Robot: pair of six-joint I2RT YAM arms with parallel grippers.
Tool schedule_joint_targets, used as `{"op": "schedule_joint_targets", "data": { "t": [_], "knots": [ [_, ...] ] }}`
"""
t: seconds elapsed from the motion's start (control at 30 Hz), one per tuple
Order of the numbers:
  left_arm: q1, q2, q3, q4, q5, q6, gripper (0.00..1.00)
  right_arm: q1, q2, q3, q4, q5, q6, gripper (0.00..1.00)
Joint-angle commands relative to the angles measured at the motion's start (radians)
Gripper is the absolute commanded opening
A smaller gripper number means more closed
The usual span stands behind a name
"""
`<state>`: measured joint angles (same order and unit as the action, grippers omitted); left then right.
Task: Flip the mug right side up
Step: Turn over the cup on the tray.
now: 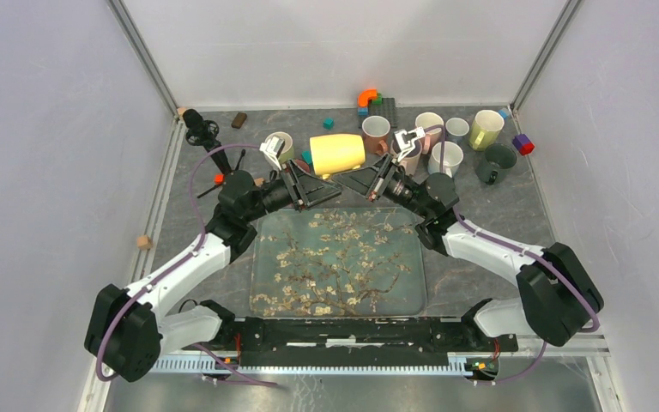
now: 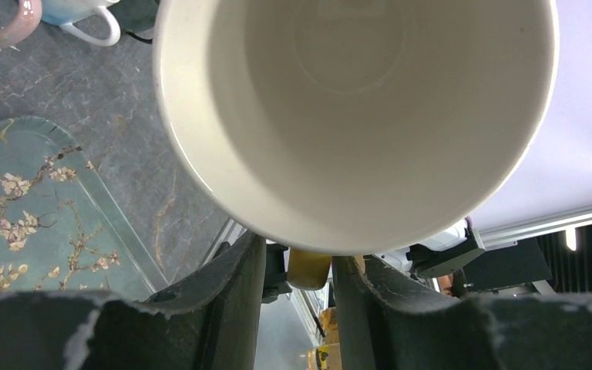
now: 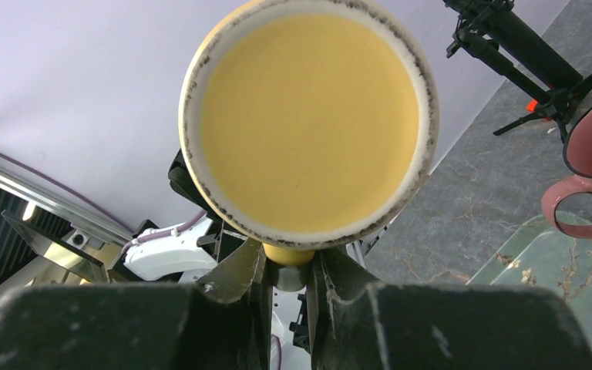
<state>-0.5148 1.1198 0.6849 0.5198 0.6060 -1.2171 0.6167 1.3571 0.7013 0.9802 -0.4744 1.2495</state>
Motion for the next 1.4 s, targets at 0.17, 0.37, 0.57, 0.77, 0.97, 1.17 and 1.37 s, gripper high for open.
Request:
{"op": "schedule_joint_targets", "data": {
  "t": [0.17,0.37,0.57,0.77,0.97,1.17,1.37],
  "knots": [
    [-0.007,0.013,0.031,0.097,0.029,-0.055,0.42,0.000,0.008,0.018,0.170,-0.037,0.027,0.00],
    [-0.008,0.026,0.022,0.147,0.021,-0.078,0.41,0.004,0.016,0.012,0.186,-0.043,0.043,0.00],
    [-0.008,0.036,0.019,0.170,0.016,-0.088,0.37,0.011,0.023,0.009,0.187,-0.051,0.042,0.00],
    [-0.009,0.039,0.003,0.202,-0.015,-0.095,0.26,0.025,0.016,-0.012,0.180,-0.042,0.029,0.00],
    [-0.008,0.023,-0.013,0.204,-0.049,-0.074,0.11,0.038,-0.001,-0.030,0.146,-0.031,-0.003,0.00],
    [-0.008,-0.003,-0.027,0.218,-0.055,-0.029,0.02,0.043,-0.032,-0.036,0.045,-0.025,-0.099,0.06],
    [-0.009,-0.040,-0.016,0.098,-0.070,0.075,0.02,0.045,-0.123,-0.053,-0.191,0.062,-0.287,0.36]
  ]
}}
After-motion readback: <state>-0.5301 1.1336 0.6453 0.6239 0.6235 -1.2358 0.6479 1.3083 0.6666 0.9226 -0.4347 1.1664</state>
